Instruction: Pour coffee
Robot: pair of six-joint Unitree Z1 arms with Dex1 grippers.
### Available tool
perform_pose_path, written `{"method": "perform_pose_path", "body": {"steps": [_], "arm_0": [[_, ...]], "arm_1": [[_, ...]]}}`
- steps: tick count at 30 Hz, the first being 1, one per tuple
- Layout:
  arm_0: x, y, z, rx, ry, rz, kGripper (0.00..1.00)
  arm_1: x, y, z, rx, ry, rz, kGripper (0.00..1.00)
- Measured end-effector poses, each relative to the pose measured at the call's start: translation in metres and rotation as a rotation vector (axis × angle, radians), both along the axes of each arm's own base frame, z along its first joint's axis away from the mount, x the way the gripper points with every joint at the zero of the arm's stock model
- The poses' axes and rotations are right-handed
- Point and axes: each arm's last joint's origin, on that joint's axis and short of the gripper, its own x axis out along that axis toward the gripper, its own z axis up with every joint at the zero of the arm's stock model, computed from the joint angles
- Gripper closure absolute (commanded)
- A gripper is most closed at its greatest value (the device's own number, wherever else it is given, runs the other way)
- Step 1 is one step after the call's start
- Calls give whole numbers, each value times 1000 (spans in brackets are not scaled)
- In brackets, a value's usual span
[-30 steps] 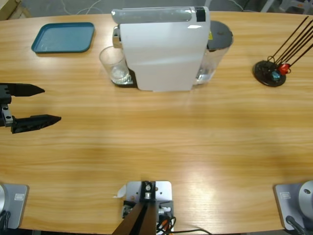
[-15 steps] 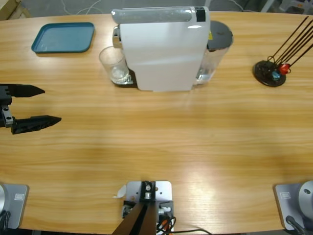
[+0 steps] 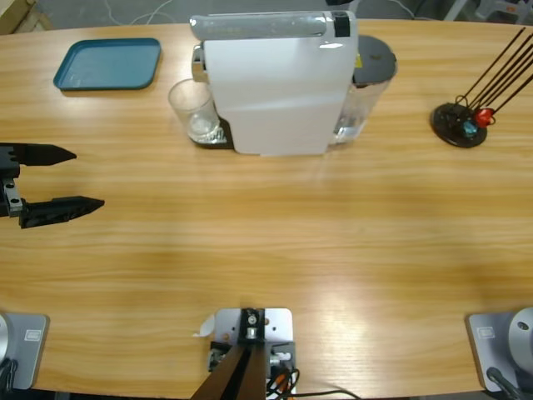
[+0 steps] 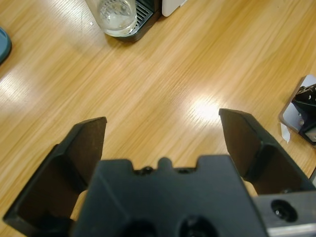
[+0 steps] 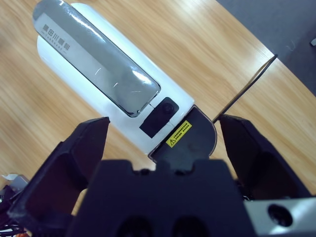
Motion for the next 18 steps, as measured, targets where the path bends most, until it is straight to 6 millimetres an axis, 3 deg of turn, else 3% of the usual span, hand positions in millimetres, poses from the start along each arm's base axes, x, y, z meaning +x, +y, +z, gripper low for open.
{"method": "perform_pose_path", "body": {"steps": [4,6,12,18], "arm_0": [[-2,1,2,-9,-6,5,0],[-2,1,2,-11,-6,7,0],[-2,1,2,-15,-3,12,0],[-2,1,4,-26,-1,24,0]], "arm_1": [[-4,-1,-10,-20,32,2,0],[-17,-3,-17,-35,59,13,0],[-72,-17,-32,-9,80,23,0],[-118,-45,-45,32,65,4,0]]}}
